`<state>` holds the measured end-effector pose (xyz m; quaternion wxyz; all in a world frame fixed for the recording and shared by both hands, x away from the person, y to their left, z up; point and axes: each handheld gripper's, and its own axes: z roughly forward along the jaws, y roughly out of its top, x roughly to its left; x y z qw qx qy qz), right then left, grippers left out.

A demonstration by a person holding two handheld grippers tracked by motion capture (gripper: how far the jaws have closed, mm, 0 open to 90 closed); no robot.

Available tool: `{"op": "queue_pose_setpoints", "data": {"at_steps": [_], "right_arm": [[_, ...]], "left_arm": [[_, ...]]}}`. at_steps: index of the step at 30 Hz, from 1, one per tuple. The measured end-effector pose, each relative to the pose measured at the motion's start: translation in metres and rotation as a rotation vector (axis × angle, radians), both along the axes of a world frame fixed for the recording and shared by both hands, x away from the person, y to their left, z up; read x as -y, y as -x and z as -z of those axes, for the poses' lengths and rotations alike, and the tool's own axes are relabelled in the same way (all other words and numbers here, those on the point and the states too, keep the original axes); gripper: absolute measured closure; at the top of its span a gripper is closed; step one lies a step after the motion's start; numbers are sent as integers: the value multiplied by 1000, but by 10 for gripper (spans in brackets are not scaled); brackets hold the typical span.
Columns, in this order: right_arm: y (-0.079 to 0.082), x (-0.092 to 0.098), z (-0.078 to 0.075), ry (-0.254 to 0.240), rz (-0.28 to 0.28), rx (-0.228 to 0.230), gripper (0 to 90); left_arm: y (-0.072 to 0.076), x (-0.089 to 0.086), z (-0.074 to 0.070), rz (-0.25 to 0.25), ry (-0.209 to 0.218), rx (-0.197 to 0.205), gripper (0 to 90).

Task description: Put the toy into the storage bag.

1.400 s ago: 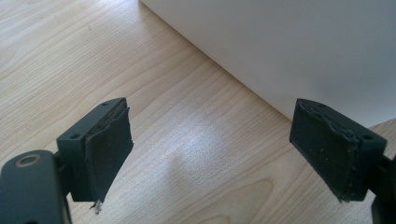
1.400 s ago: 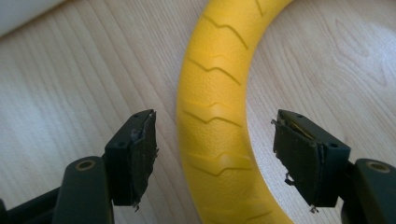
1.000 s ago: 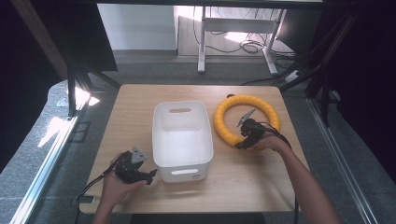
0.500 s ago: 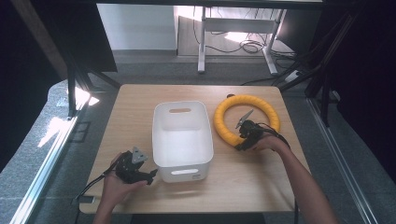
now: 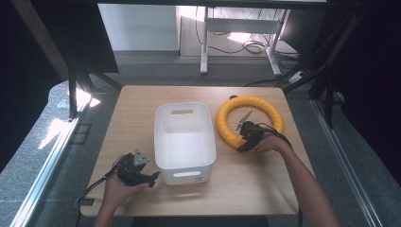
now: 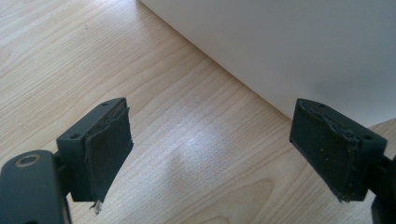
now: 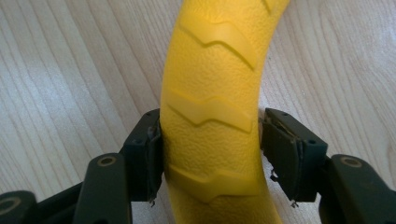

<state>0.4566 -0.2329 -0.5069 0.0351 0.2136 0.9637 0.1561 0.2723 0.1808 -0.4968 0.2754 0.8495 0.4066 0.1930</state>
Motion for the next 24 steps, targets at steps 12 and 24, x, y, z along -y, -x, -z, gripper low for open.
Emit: {"op": "queue_pose_setpoints", "data": {"at_steps": [12, 24], "right_arm": [[-4, -7, -4, 49, -47, -37, 507], [-6, 4, -34, -175, 9, -66, 513]], "left_arm": [[0, 0, 0, 0, -1, 0, 131], [0, 1, 1, 1, -3, 0, 131]]}}
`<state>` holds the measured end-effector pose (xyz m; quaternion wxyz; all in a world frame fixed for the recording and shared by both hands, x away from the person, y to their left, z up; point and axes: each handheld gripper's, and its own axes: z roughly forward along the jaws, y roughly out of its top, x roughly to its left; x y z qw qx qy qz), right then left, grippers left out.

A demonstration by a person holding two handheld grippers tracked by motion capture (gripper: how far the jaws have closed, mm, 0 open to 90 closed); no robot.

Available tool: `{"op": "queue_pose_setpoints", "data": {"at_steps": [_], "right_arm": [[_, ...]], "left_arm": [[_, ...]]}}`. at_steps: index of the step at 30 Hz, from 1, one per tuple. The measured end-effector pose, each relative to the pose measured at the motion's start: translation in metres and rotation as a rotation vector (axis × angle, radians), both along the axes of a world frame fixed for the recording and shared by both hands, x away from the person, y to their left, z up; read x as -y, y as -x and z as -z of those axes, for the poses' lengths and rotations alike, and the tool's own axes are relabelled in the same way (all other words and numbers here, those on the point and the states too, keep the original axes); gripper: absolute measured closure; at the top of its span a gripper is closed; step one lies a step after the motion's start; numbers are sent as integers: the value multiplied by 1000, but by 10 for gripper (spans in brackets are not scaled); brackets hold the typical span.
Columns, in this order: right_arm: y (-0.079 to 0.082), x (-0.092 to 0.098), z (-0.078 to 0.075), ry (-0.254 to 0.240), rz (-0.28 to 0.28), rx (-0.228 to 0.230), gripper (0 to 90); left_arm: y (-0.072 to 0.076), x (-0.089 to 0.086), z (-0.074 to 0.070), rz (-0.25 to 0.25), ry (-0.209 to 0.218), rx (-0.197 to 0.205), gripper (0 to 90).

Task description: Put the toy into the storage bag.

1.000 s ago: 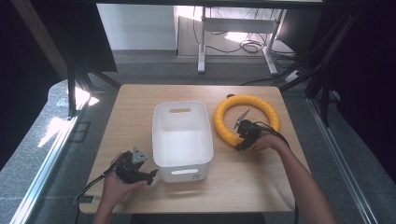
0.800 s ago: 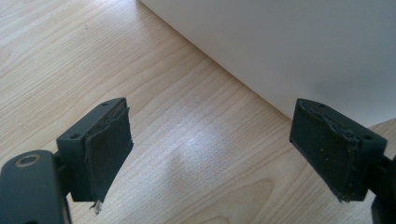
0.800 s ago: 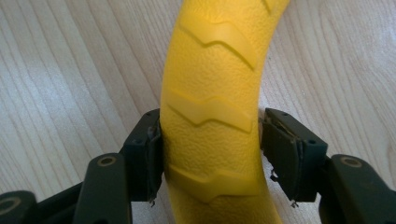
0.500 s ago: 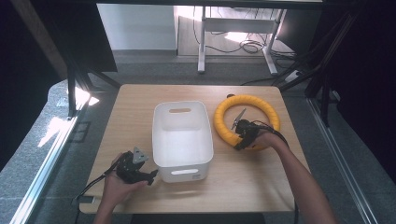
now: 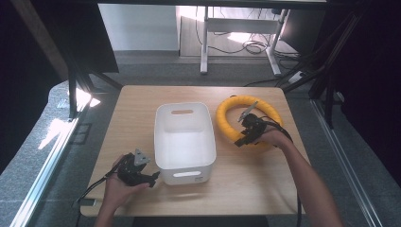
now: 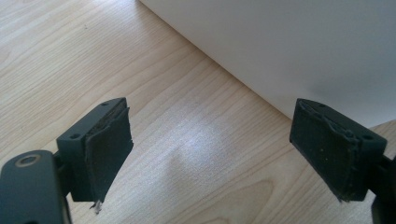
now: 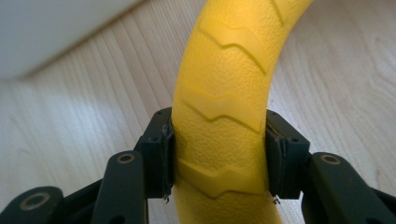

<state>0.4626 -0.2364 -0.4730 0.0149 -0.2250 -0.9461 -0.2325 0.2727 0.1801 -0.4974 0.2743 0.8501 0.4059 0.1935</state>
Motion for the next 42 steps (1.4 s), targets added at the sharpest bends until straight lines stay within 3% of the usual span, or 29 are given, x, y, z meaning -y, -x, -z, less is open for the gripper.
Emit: {"op": "queue_pose_setpoints", "data": {"at_steps": [11, 19, 42], "right_arm": [[-1, 7, -25, -135, 32, -17, 514], [-1, 11, -38, -233, 34, 0, 515], [9, 30, -70, -392, 62, 83, 516]], "left_arm": [[0, 0, 0, -1, 1, 2, 131], [0, 0, 0, 0, 0, 1, 131], [0, 0, 1, 0, -3, 0, 131]]}}
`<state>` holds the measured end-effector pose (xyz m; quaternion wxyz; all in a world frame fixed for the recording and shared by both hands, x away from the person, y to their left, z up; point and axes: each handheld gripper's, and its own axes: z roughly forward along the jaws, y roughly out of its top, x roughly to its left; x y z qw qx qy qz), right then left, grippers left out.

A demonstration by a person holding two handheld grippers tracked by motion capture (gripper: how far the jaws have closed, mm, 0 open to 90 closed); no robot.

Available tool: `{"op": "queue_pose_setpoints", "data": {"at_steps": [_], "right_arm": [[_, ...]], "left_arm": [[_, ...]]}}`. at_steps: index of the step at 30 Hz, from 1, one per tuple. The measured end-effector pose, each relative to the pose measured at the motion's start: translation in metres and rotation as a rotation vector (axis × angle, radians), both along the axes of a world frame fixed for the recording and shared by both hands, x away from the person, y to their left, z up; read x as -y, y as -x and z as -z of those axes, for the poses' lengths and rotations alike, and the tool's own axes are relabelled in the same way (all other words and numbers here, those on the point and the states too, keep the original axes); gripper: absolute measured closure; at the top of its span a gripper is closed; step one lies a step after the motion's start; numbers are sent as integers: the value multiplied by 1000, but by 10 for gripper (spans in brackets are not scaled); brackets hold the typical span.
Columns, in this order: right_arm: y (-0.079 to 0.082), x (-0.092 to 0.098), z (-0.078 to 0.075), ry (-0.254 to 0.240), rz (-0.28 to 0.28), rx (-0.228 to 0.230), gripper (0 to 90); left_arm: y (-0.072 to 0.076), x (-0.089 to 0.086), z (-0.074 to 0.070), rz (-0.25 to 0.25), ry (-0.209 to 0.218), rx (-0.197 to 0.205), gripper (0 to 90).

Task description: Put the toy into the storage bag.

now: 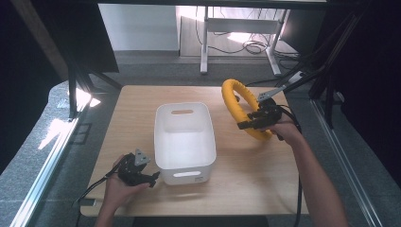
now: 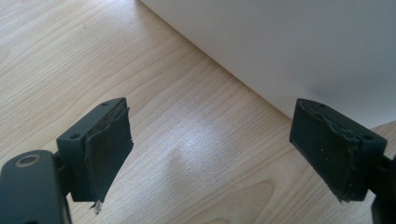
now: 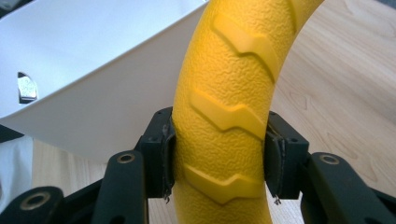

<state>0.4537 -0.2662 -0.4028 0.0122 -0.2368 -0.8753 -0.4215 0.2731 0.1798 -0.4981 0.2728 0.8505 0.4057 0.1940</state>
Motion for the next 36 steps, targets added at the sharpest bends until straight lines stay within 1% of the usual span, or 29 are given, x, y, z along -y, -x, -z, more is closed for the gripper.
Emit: {"op": "queue_pose_setpoints", "data": {"at_steps": [2, 7, 14, 17, 22, 30, 36], "right_arm": [[1, 1, -3, -7, 3, 5, 516], [3, 3, -12, -53, 3, 20, 515], [5, 3, -21, -82, 1, 45, 516], [6, 3, -24, -99, 0, 48, 515], [8, 5, -28, -121, -3, 54, 515], [10, 6, -31, -138, -5, 58, 515], [11, 5, -34, -163, -13, 60, 515]], "left_arm": [[0, 0, 0, -1, 1, 1, 131], [0, 0, -1, -2, 1, 2, 131], [0, -1, -1, -2, 1, 2, 131], [0, -1, -1, -2, 0, 2, 131], [0, 0, -1, -1, -1, 1, 131], [0, 0, 0, 0, -1, 0, 131], [0, 0, 0, 1, -2, -1, 131]]}}
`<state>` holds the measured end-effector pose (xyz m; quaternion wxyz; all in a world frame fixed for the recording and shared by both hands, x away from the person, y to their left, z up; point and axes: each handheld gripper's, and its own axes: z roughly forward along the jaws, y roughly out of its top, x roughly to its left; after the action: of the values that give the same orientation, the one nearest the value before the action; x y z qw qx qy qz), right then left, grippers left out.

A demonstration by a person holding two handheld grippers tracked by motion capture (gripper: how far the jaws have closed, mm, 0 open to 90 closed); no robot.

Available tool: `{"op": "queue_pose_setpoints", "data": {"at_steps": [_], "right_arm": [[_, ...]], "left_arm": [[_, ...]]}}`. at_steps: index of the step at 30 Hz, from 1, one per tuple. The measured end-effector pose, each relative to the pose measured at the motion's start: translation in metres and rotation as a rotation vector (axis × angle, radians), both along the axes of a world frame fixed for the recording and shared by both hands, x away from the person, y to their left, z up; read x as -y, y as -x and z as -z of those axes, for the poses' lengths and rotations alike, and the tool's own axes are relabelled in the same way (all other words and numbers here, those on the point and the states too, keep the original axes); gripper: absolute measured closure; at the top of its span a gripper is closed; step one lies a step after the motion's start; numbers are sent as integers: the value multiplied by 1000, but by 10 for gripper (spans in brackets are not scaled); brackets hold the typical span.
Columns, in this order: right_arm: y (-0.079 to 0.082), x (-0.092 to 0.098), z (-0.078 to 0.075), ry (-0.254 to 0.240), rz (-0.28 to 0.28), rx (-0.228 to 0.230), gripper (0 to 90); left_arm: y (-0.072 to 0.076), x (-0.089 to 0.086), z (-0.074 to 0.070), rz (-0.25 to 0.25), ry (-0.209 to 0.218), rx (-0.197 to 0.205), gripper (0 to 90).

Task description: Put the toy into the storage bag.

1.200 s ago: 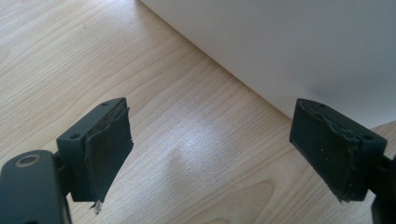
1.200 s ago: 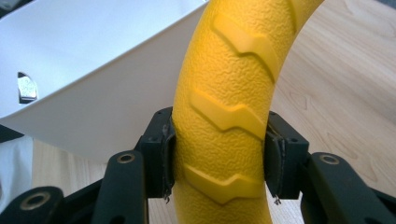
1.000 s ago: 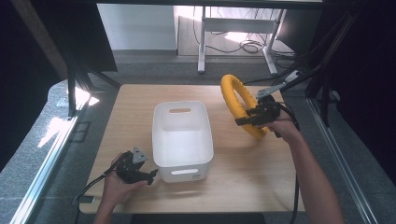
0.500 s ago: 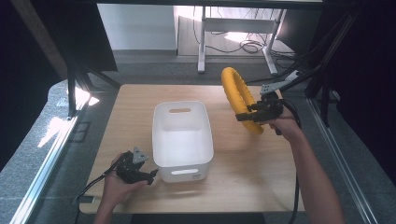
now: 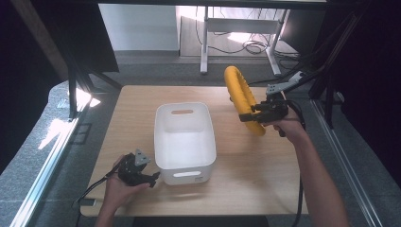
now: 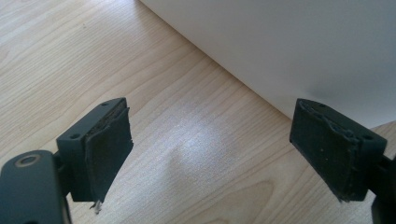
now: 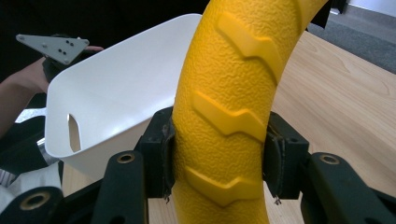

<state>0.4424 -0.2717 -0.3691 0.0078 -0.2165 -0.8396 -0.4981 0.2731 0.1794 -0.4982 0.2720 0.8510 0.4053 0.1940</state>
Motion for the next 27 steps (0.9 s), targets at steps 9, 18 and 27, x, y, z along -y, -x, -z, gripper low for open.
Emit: {"op": "queue_pose_setpoints", "data": {"at_steps": [9, 18, 27], "right_arm": [[1, -1, -2, -22, -1, 5, 515], [3, -3, -4, -62, -19, 8, 514], [5, -5, -7, -100, -30, 16, 514]], "left_arm": [[0, 0, 0, 0, 1, -2, 131], [0, 1, 1, 0, 4, -2, 131], [0, 1, 1, 0, 4, -2, 131]]}}
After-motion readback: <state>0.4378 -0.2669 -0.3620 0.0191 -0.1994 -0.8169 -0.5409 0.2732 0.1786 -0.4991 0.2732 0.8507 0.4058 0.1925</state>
